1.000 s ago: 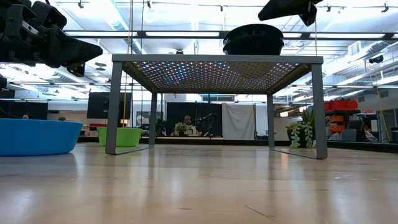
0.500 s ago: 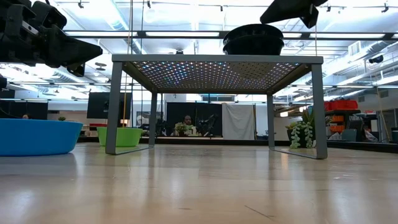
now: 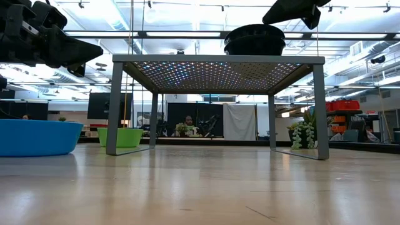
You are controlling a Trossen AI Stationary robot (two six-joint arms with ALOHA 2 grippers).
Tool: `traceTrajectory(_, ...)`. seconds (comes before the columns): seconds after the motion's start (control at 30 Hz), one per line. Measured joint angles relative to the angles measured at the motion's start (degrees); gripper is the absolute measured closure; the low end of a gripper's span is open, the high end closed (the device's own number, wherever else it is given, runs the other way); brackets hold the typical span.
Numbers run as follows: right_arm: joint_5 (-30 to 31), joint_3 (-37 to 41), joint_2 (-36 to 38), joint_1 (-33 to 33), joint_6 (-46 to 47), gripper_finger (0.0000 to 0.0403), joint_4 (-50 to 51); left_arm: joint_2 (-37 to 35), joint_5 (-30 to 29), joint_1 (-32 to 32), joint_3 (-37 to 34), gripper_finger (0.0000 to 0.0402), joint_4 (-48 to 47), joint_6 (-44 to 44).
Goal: Pick & Place Mini bowls
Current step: Stack the top white patterned bowl on top of the other white patterned bowl on the shelf
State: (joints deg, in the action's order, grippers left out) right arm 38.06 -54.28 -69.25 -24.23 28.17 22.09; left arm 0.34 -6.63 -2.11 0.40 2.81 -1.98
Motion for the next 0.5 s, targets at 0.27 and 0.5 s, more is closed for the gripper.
traceTrajectory(0.27, -0.19, 0.0, 0.0, 0.0, 0.08, 0.0403, 0.78, 0.0, 0.01, 0.01, 0.0, 0.0358, -0.02, 0.0)
traceTrajectory(0.5, -0.06, 0.0, 0.0, 0.0, -5.12, 0.0403, -3.89, 0.0, 0.01, 0.01, 0.0, 0.0358, -0.02, 0.0)
